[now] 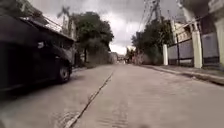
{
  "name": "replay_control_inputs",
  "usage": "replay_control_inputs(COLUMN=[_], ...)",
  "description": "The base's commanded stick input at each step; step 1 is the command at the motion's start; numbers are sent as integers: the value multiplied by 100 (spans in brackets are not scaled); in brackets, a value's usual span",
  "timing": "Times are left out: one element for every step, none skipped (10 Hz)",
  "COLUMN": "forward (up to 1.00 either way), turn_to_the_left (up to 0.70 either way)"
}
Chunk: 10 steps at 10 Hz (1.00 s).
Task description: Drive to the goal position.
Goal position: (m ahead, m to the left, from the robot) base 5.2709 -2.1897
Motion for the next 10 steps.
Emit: replay_control_inputs(forward=[100, 100, 100, 100, 100, 100, 100, 100, 100, 100], turn_to_the_left=[0, 0, 0, 0, 0, 0, 0, 0, 0, 0])
